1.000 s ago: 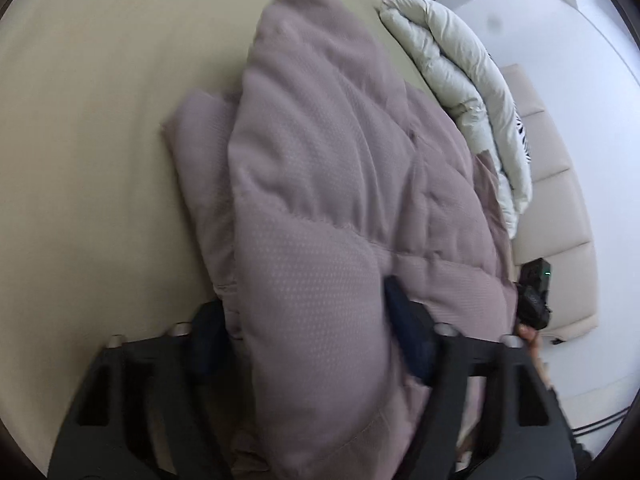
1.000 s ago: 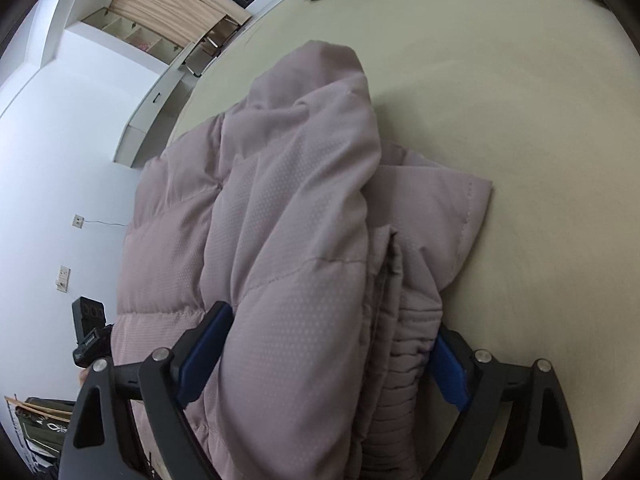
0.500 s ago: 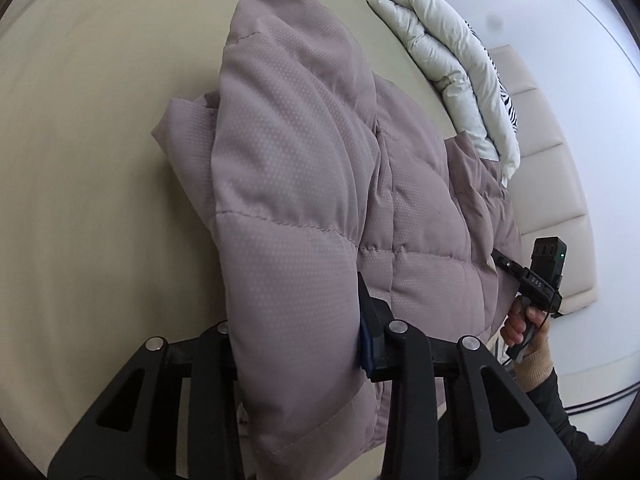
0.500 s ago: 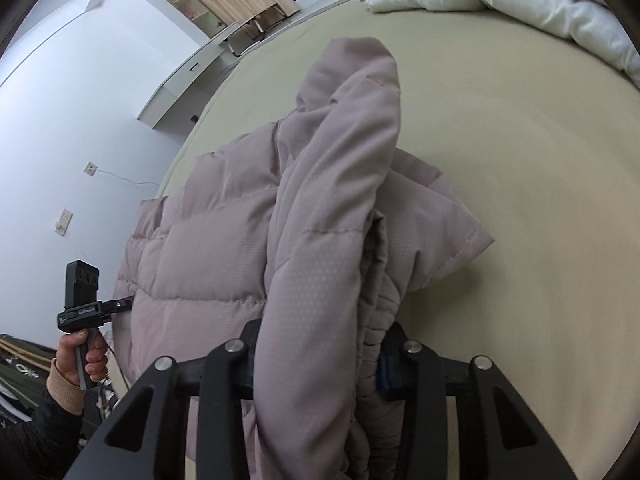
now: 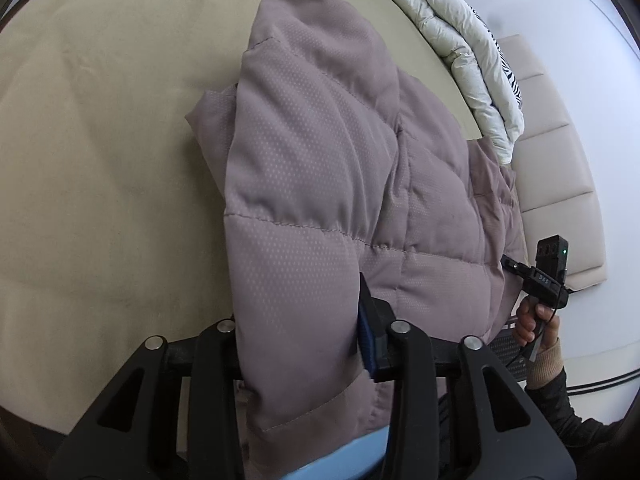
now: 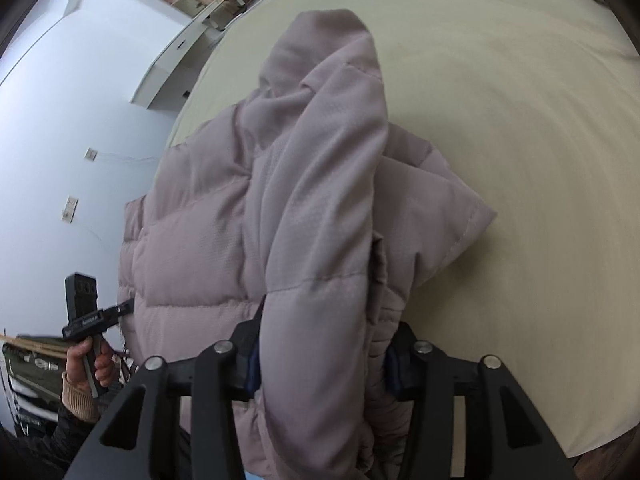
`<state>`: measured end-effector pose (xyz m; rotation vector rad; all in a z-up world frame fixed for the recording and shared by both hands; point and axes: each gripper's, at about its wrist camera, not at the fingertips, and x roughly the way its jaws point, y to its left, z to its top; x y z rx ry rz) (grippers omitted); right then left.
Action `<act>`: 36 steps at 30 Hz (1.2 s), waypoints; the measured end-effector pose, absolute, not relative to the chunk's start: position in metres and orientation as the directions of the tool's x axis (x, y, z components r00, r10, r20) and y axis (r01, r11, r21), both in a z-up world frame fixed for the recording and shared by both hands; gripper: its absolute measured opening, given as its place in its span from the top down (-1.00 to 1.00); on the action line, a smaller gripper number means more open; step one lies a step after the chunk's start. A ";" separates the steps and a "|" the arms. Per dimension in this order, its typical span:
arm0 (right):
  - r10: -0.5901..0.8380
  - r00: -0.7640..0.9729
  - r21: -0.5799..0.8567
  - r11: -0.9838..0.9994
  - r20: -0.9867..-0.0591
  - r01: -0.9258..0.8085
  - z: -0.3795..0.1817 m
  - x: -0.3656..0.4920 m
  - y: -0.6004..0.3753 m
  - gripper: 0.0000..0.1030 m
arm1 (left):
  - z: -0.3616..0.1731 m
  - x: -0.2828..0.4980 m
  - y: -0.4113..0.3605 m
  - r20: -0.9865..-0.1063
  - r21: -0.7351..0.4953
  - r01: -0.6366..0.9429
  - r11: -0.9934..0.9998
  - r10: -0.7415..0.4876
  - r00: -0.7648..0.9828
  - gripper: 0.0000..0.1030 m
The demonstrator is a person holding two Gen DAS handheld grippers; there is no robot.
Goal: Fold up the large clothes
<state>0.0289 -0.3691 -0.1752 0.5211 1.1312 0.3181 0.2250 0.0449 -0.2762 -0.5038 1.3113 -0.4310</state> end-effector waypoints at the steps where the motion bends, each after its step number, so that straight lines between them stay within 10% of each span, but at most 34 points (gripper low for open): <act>1: 0.489 0.402 0.544 0.839 -0.774 0.027 -0.179 0.036 -0.368 -0.20 | -0.283 0.228 0.045 -0.793 -0.584 0.011 0.812 -0.573 0.205 0.13; 5: 0.485 0.425 0.551 0.833 -0.764 0.039 -0.208 0.050 -0.375 -0.63 | -0.313 0.214 0.052 -0.755 -0.633 -0.009 0.774 -0.615 0.228 -0.31; 9: 0.493 0.442 0.586 0.805 -0.749 0.095 -0.212 0.035 -0.384 -0.64 | -0.321 0.200 0.066 -0.716 -0.677 -0.062 0.733 -0.638 0.283 -0.37; 18: 0.129 0.563 0.219 0.971 -0.816 0.095 -0.131 -0.030 -0.347 -0.77 | -0.230 0.130 0.069 -0.791 -0.346 -0.006 0.938 -0.288 0.539 -0.45; 24: -0.096 0.810 -0.019 0.994 -0.578 0.105 -0.061 -0.074 -0.305 -1.00 | -0.149 0.102 0.013 -0.673 -0.047 0.021 0.999 -0.047 0.738 -0.57; 31: -0.150 0.944 -0.184 0.978 -0.295 0.098 0.001 -0.104 -0.243 -1.00 | -0.059 0.056 -0.047 -0.305 0.259 -0.153 0.954 0.231 0.924 -1.00; 36: -0.079 0.941 -0.123 0.992 -0.328 0.041 0.037 -0.108 -0.228 -1.00 | -0.027 0.059 -0.071 -0.357 0.264 -0.134 0.955 0.226 0.907 -1.00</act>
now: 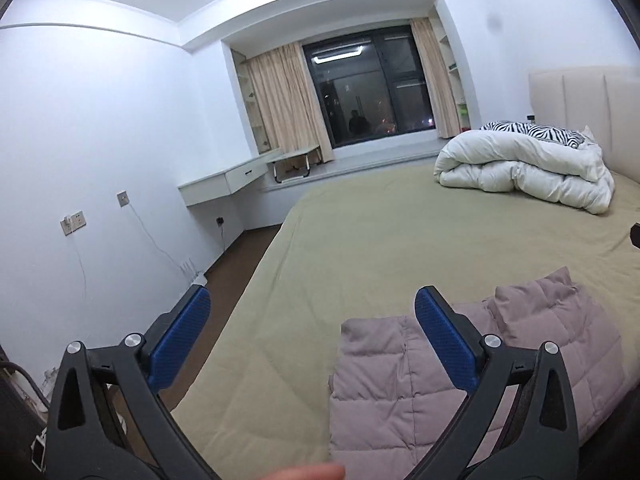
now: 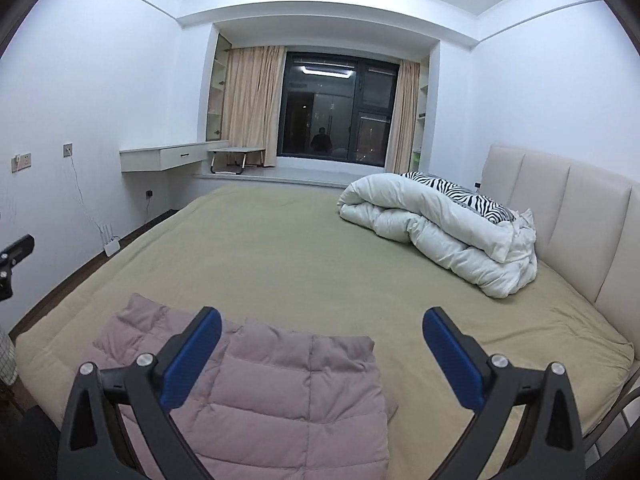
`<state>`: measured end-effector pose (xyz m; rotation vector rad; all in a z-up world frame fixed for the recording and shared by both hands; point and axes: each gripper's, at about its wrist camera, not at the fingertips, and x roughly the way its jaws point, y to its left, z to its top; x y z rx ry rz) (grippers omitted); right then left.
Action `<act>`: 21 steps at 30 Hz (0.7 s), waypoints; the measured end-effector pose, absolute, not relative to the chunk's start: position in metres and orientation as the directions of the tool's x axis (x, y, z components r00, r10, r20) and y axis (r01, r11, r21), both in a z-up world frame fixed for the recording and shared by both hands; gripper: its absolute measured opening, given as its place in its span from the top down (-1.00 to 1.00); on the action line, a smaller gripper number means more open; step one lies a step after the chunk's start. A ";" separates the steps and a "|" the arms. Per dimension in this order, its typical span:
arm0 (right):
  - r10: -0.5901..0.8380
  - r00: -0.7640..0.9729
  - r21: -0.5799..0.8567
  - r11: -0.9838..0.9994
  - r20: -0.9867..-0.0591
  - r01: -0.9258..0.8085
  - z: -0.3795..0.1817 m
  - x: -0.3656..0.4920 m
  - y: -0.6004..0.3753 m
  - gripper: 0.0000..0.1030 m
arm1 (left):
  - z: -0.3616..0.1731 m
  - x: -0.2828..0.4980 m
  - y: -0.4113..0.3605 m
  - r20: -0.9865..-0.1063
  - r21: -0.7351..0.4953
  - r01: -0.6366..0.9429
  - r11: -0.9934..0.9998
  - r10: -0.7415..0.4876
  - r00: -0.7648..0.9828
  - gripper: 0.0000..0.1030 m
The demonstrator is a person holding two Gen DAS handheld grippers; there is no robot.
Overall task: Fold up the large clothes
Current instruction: 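Open both tools and lift them away from the folded coat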
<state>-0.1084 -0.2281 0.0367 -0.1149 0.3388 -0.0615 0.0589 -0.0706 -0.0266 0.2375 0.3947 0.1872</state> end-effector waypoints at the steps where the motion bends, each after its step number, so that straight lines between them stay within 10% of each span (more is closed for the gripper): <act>1: -0.068 0.938 -0.109 0.994 -0.340 0.033 0.043 -0.109 -0.227 -1.00 | -0.023 0.061 -0.073 -0.370 0.258 -0.139 0.956 0.231 0.900 -1.00; 21: -0.141 0.645 -0.015 0.980 -0.751 0.197 -0.033 -0.095 -0.202 -1.00 | -0.108 0.084 -0.118 -0.733 0.186 0.015 0.983 0.129 0.668 -1.00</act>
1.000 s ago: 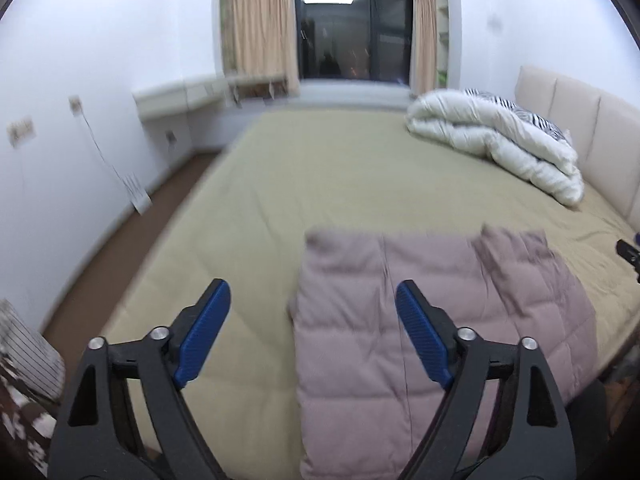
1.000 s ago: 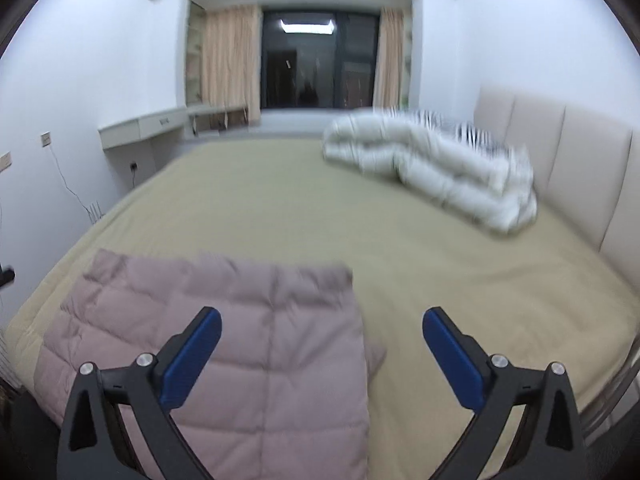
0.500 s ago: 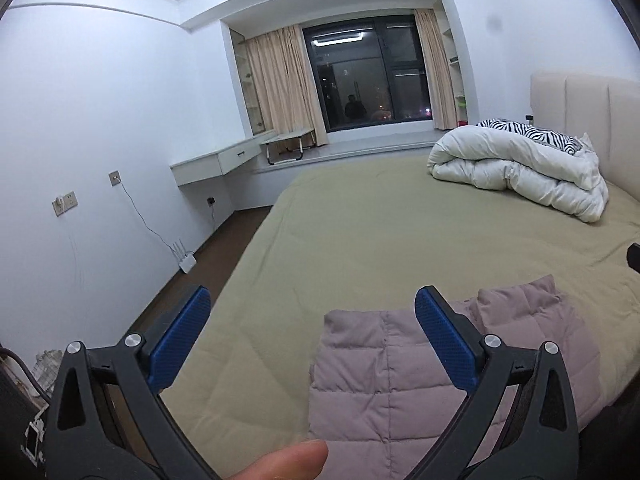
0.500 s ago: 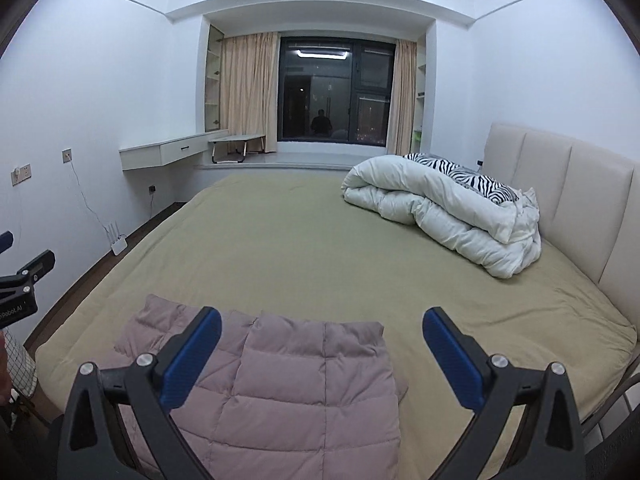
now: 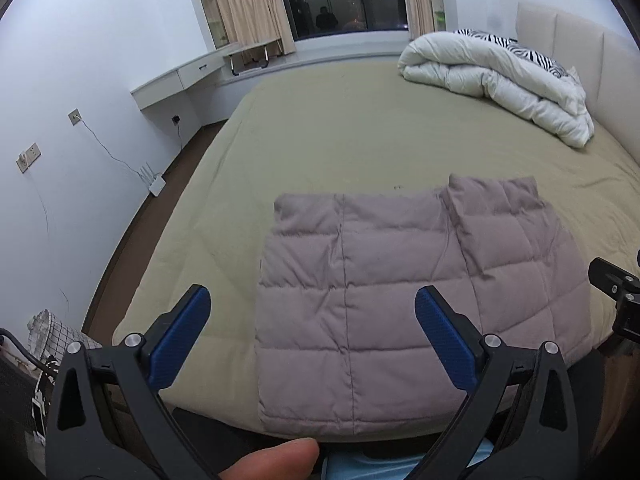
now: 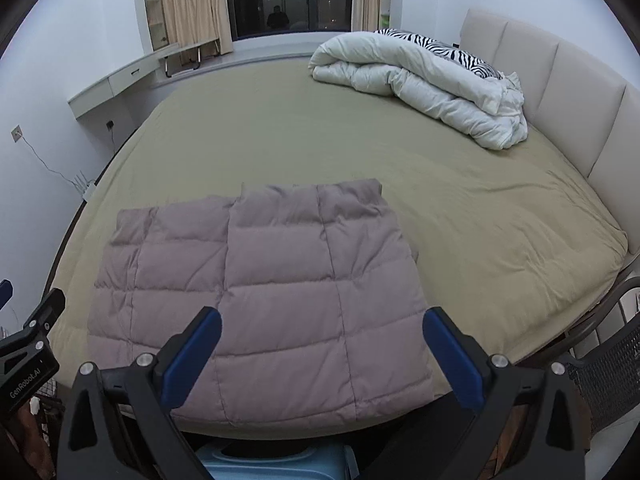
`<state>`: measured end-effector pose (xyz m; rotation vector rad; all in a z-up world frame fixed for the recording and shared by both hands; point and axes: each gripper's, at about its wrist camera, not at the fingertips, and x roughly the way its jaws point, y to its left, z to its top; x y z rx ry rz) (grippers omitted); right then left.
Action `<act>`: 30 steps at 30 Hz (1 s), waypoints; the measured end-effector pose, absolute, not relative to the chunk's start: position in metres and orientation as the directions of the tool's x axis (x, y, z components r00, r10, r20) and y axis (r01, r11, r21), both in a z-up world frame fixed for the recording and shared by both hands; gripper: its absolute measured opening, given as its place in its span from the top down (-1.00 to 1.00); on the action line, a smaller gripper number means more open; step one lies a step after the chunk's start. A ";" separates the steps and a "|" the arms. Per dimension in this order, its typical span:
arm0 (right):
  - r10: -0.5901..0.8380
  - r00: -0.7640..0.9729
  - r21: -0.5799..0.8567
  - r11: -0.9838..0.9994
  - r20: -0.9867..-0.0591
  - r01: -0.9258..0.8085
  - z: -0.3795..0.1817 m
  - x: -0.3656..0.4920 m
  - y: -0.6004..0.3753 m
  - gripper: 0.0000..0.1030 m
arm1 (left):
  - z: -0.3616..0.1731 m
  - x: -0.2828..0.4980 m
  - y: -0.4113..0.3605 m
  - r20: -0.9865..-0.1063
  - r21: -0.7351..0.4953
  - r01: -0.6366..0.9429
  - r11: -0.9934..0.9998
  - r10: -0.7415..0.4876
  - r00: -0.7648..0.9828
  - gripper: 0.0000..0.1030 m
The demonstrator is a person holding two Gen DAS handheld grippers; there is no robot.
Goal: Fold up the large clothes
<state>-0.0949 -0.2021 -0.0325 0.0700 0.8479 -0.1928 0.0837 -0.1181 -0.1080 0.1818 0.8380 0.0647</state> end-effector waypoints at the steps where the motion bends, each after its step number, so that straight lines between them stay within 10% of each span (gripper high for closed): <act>1: -0.139 0.638 -0.018 0.981 -0.757 0.192 -0.036 -0.096 -0.200 -1.00 | -0.115 0.083 -0.120 -0.750 0.175 0.025 0.984 0.116 0.652 -1.00; 30: -0.127 0.620 -0.047 0.989 -0.775 0.144 -0.040 -0.102 -0.182 -1.00 | -0.153 0.089 -0.106 -0.835 0.080 0.001 0.997 0.067 0.547 -1.00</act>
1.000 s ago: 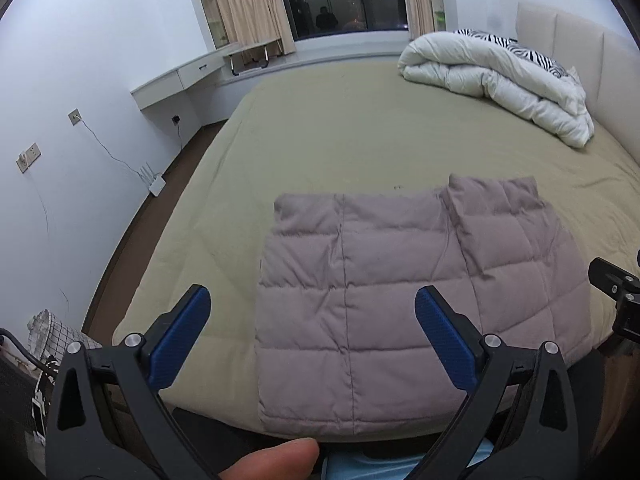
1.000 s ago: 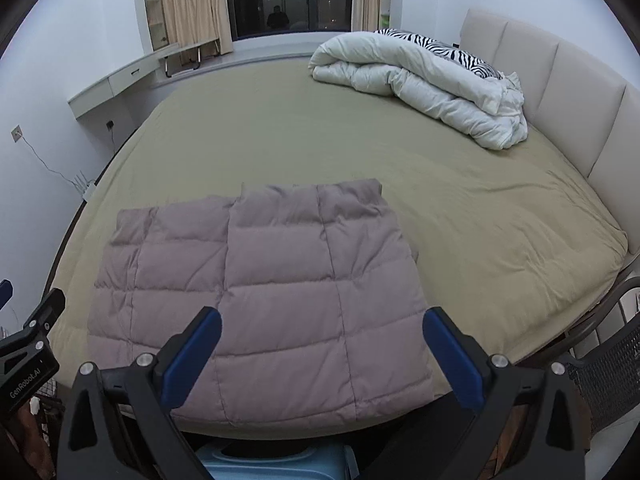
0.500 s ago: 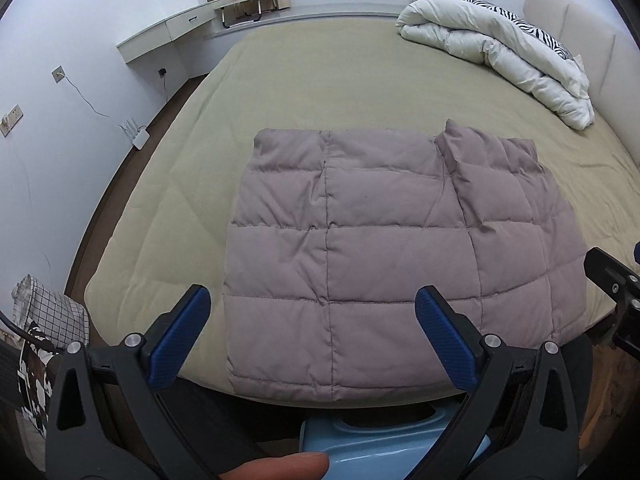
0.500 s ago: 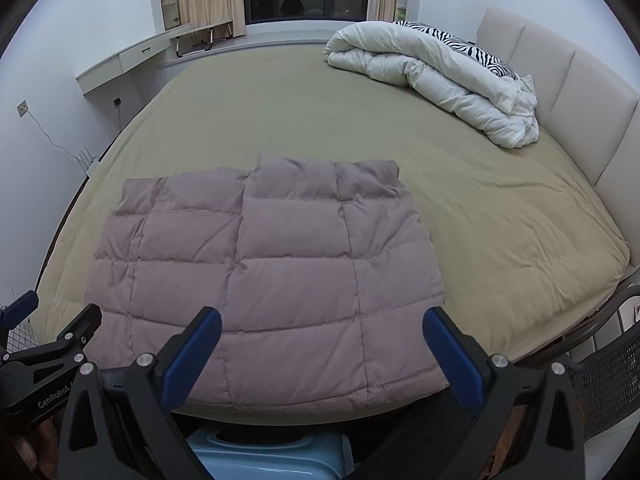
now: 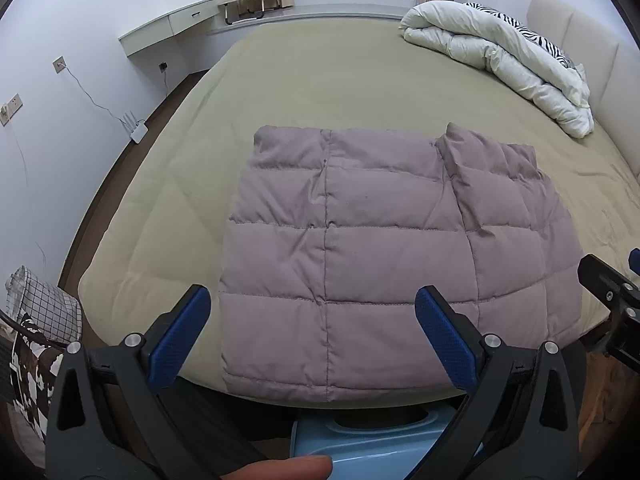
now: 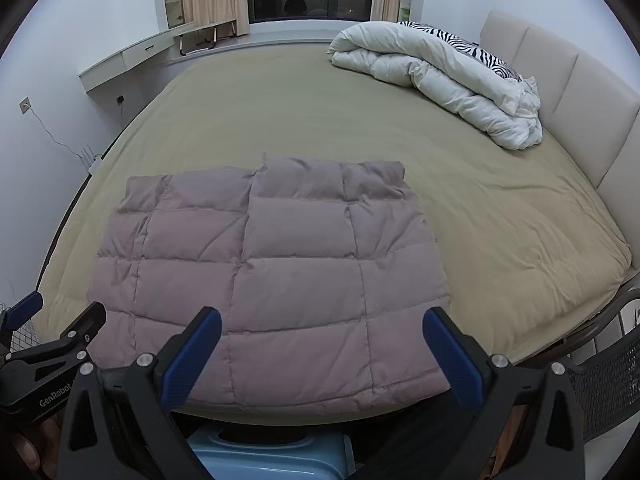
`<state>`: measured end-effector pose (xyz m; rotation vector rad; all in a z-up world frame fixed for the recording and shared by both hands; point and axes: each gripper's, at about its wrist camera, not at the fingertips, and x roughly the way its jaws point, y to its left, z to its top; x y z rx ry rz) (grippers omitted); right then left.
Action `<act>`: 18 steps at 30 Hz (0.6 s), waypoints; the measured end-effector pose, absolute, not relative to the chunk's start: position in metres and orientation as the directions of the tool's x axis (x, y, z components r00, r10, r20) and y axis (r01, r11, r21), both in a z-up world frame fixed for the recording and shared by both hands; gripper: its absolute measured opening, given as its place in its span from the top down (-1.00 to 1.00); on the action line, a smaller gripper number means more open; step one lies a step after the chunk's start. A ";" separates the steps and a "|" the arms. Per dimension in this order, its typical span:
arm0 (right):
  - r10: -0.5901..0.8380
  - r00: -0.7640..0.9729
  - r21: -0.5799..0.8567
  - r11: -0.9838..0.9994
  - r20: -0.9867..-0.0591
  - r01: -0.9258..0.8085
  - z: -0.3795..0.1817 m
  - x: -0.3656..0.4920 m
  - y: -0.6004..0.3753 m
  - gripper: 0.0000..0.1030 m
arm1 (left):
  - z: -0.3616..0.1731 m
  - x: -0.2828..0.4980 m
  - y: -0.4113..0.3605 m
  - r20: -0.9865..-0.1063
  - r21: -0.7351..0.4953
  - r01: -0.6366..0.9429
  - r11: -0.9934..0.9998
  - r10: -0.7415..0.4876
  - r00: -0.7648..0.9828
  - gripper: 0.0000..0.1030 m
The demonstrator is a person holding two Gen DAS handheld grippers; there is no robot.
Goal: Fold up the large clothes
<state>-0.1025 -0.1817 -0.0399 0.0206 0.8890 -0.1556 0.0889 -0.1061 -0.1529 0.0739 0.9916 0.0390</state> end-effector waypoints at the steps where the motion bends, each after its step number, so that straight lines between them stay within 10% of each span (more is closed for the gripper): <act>1: -0.126 0.621 -0.046 0.989 -0.774 0.143 -0.039 -0.102 -0.181 -1.00 | -0.152 0.088 -0.106 -0.833 0.080 0.000 0.997 0.067 0.549 -1.00; 18: -0.119 0.634 -0.038 0.990 -0.764 0.139 -0.033 -0.104 -0.178 -1.00 | -0.145 0.084 -0.106 -0.824 0.066 -0.009 0.998 0.059 0.564 -1.00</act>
